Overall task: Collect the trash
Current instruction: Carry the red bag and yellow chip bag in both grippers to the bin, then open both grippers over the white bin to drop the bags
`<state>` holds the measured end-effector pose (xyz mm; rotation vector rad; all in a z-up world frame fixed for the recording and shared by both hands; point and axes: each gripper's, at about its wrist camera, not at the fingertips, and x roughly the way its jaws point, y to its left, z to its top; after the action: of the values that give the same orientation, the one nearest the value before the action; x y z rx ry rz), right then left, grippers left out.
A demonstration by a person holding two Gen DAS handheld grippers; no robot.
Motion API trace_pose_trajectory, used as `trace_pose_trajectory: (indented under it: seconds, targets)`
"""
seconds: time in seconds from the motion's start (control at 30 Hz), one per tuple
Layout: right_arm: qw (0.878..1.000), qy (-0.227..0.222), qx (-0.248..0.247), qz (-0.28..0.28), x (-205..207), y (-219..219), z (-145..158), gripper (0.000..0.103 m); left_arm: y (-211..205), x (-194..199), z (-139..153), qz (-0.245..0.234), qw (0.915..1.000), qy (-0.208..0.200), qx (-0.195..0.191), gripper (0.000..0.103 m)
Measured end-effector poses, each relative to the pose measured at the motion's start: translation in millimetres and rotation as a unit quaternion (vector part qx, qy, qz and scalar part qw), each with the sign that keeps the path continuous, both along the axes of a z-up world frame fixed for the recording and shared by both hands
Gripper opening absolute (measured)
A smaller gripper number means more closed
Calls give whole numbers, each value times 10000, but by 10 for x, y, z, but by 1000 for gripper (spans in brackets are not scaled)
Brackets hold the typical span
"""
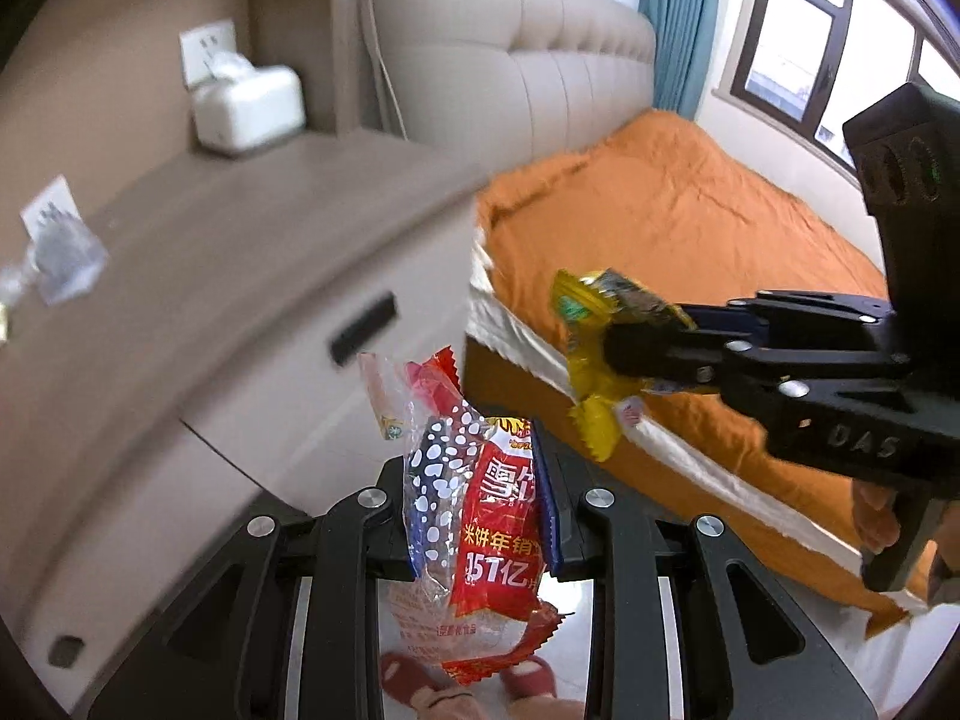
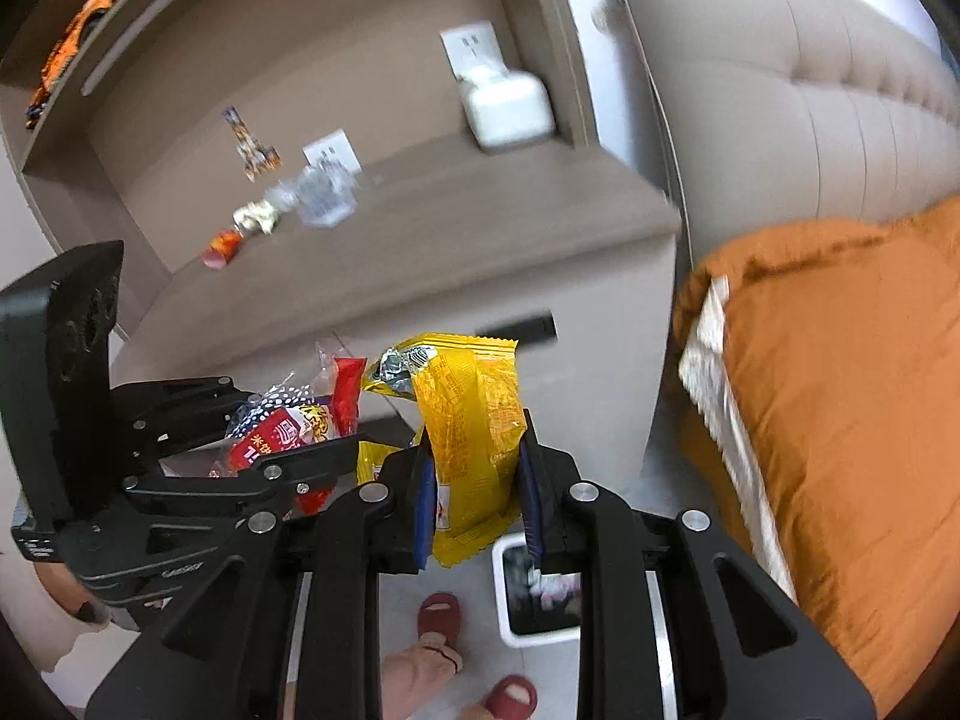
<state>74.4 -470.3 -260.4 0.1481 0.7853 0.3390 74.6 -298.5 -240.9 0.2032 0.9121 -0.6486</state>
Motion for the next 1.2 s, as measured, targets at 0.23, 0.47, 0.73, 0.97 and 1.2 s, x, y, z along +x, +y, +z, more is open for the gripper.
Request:
trace_pose_trajectory:
  seconds: [0.23,0.47,0.73,0.97,1.2]
  targets:
    - [9984,552,-25,-111,146,-186,-792,25,-278,68,-821,-155,9968,754,201,27]
    - [9959,867,-150,-201,406,-165,-1922,25,-492,212,-1905,-438,9921,1126,331,27]
    - [9892,1463,-32,93,575,-102,-3204,30,-576,158,-3168,-750,9843,1491,575,27]
    - [9842,1716,-235,378,646,-45,-3882,98,-495,106,-3776,-591,9824,1634,690,98]
    - [9851,1696,-111,266,630,-121,-3714,98,-404,152,-3609,-345,9810,1814,601,98]
